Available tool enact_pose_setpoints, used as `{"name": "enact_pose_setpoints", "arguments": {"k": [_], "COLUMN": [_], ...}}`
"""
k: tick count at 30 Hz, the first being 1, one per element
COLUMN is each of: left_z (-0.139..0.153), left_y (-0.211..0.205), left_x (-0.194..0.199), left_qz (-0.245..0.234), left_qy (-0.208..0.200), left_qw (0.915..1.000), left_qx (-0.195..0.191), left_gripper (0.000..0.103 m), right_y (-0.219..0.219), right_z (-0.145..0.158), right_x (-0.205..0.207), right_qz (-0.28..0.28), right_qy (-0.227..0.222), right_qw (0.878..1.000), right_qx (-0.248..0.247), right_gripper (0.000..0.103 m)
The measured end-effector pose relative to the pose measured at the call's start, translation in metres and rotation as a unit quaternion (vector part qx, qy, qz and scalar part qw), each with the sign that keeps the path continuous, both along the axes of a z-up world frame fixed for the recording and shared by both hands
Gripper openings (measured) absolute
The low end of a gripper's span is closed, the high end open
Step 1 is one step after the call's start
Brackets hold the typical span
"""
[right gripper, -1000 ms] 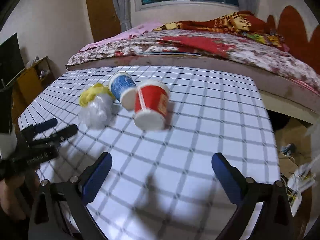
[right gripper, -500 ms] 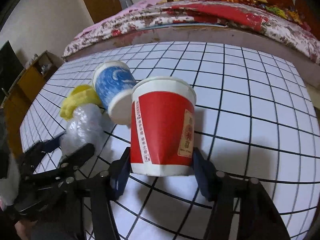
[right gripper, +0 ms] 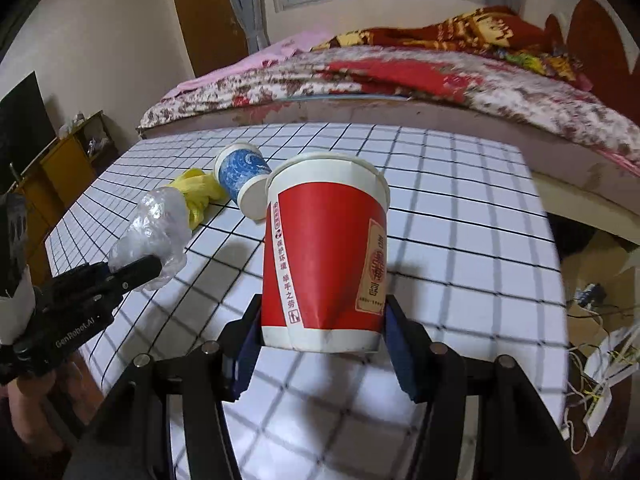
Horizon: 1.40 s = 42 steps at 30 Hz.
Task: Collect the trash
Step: 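Grasp the clear plastic bag with the left tool while the right tool grasps the red paper cup, then carry the plastic bag and red cup over the black bin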
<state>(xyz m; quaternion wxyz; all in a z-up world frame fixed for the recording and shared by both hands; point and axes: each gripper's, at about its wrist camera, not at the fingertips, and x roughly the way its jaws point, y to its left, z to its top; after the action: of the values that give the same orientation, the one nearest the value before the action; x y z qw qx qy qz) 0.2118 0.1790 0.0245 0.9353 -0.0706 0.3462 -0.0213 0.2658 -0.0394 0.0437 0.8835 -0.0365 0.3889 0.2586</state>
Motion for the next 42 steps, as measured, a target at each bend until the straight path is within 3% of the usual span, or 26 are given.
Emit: {"name": "enact_pose_setpoints", "arguments": {"k": [4,20,42], "left_z": [0.006,0.007,0.001], "left_y": [-0.027,-0.096,-0.218], "left_x": [-0.018,-0.074,-0.1], "left_qz": [-0.021,-0.061,-0.172], "left_qy": [-0.013,-0.033,-0.029], "left_qw": [0.9996,0.9976,0.9842], "left_qx": [0.014,0.008,0.033], "left_gripper": [0.027,0.026,0.026], "right_y": [-0.032,-0.148,-0.249], "right_z": [0.008,0.021,0.012], "right_x": [-0.028,-0.113,-0.173], "right_qz": [-0.014,-0.083,-0.152], "right_qy": [-0.013,-0.054,-0.066], "right_qw": [1.0,0.995,0.986], "right_qx": [-0.002,0.014,-0.019], "right_gripper": [0.059,0.059,0.059]}}
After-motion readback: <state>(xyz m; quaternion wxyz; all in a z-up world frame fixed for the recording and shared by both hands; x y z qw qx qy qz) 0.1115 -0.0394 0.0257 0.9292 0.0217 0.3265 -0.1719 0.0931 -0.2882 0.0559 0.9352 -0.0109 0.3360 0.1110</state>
